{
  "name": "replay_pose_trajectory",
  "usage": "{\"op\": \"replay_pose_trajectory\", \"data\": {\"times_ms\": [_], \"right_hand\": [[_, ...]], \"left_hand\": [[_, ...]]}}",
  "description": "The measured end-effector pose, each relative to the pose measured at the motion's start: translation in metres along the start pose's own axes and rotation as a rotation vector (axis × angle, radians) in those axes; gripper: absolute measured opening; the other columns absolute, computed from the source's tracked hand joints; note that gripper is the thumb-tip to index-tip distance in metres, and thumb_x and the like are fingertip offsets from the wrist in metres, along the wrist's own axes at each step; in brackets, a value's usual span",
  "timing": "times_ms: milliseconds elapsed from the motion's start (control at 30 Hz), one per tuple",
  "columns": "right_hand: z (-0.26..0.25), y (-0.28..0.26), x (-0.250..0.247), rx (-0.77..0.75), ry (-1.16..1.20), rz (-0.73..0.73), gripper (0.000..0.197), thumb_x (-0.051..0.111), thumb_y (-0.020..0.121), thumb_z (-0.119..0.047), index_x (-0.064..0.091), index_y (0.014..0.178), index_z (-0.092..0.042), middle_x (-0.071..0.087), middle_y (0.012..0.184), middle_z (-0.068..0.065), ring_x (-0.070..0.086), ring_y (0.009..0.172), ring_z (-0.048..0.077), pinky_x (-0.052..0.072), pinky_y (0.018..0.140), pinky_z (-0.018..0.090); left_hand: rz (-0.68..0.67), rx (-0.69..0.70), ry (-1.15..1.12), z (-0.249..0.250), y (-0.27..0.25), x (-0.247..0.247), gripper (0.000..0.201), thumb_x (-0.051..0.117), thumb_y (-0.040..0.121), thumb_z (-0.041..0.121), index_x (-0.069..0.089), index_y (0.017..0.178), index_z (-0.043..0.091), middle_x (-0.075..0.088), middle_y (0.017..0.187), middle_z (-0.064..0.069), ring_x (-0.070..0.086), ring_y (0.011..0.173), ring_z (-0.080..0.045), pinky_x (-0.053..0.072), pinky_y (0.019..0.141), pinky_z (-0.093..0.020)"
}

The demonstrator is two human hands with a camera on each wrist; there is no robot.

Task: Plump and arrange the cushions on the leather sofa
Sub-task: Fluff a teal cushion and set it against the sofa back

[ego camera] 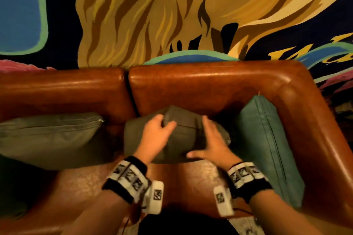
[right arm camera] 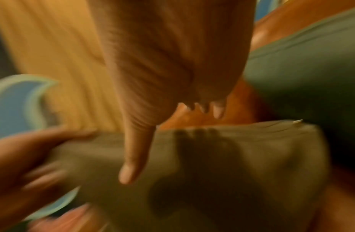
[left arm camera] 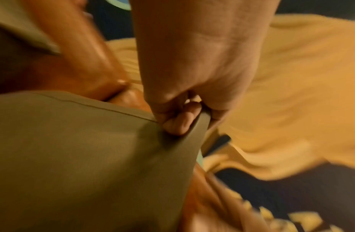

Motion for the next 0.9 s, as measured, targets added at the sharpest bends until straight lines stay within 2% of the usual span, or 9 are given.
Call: {"op": "replay_pose_trajectory", "data": {"times_ms": [100, 200, 300, 367, 467, 600, 733, 833, 900], "right_hand": [[-0.049, -0.009, 0.020, -0.097, 0.194, 0.132, 0.091, 0.076, 0.075, -0.039, 0.035, 0.151, -0.010, 0.040, 0.152, 0.003, 0.035, 0.142, 0.014, 0.031, 0.114, 0.030], [-0.020, -0.002, 0.002, 0.084, 0.384, 0.368, 0.027, 0.066, 0.090, -0.011, 0.067, 0.117, -0.010, 0.073, 0.106, 0.009, 0.067, 0.098, 0.017, 0.043, 0.081, 0.022], [0.031, 0.007, -0.026, 0.299, 0.438, 0.497, 0.021, 0.065, 0.093, -0.021, 0.073, 0.110, -0.010, 0.075, 0.102, 0.014, 0.068, 0.100, 0.026, 0.046, 0.081, 0.026], [0.065, 0.008, -0.043, 0.429, 0.484, 0.558, 0.020, 0.067, 0.092, -0.024, 0.073, 0.104, -0.010, 0.074, 0.100, 0.015, 0.067, 0.101, 0.032, 0.051, 0.087, 0.035], [0.101, 0.008, -0.059, 0.526, 0.486, 0.625, 0.014, 0.066, 0.090, -0.019, 0.069, 0.097, -0.008, 0.070, 0.095, 0.018, 0.065, 0.097, 0.036, 0.048, 0.085, 0.037], [0.109, 0.007, -0.063, 0.514, 0.535, 0.661, 0.014, 0.065, 0.088, -0.024, 0.060, 0.089, -0.011, 0.063, 0.083, 0.010, 0.059, 0.087, 0.034, 0.042, 0.076, 0.035], [0.113, 0.014, -0.060, 0.474, 0.554, 0.634, 0.028, 0.065, 0.089, -0.039, 0.061, 0.080, -0.013, 0.066, 0.081, 0.010, 0.062, 0.085, 0.032, 0.052, 0.082, 0.044], [0.116, 0.017, -0.060, 0.461, 0.543, 0.623, 0.022, 0.065, 0.090, -0.036, 0.064, 0.083, -0.015, 0.068, 0.084, 0.009, 0.063, 0.088, 0.032, 0.052, 0.084, 0.045], [0.114, 0.017, -0.061, 0.442, 0.539, 0.595, 0.019, 0.066, 0.091, -0.032, 0.065, 0.085, -0.014, 0.068, 0.085, 0.009, 0.062, 0.086, 0.029, 0.049, 0.078, 0.039]], "left_hand": [[-0.098, 0.209, 0.182, 0.038, -0.015, 0.054, 0.041, 0.067, 0.089, 0.045, 0.043, 0.069, 0.019, 0.047, 0.058, 0.003, 0.046, 0.053, -0.010, 0.031, 0.057, -0.034], [-0.182, 0.291, 0.189, 0.034, -0.012, 0.074, 0.028, 0.056, 0.096, 0.049, 0.064, 0.092, 0.023, 0.062, 0.092, 0.005, 0.058, 0.089, -0.013, 0.047, 0.082, -0.039], [-0.154, 0.154, 0.431, -0.026, 0.006, 0.062, 0.024, 0.052, 0.097, 0.049, 0.063, 0.116, 0.038, 0.048, 0.139, 0.008, 0.045, 0.129, -0.019, 0.040, 0.103, -0.046], [-0.004, -0.049, 0.522, -0.072, 0.011, 0.037, 0.026, 0.054, 0.096, 0.047, 0.059, 0.120, 0.038, 0.043, 0.145, 0.002, 0.043, 0.133, -0.029, 0.038, 0.103, -0.053], [0.096, -0.334, 0.450, -0.131, 0.014, 0.005, 0.031, 0.056, 0.098, 0.042, 0.059, 0.119, 0.021, 0.052, 0.133, -0.014, 0.050, 0.123, -0.042, 0.041, 0.101, -0.050], [-0.007, -0.228, 0.209, -0.131, 0.020, 0.011, 0.023, 0.073, 0.089, 0.030, 0.066, 0.090, 0.009, 0.069, 0.090, -0.010, 0.066, 0.087, -0.028, 0.053, 0.082, -0.039], [0.135, -0.087, 0.235, -0.105, 0.025, 0.012, 0.007, 0.074, 0.083, 0.006, 0.068, 0.087, 0.007, 0.066, 0.085, -0.008, 0.063, 0.080, -0.024, 0.051, 0.078, -0.035], [0.041, -0.195, 0.223, -0.114, 0.040, 0.029, 0.019, 0.055, 0.096, 0.009, 0.071, 0.104, 0.002, 0.073, 0.095, -0.021, 0.072, 0.083, -0.036, 0.059, 0.079, -0.044], [-0.018, -0.322, 0.285, -0.126, 0.048, 0.039, 0.029, 0.051, 0.099, 0.019, 0.067, 0.112, -0.001, 0.071, 0.110, -0.024, 0.068, 0.103, -0.040, 0.053, 0.093, -0.042]]}}
Point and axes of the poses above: each hand's wrist, its own y-axis towards the middle knuckle, its own x-axis out of the palm, z = x × y, the point moved 7 cm from there along y, towards the middle knuckle
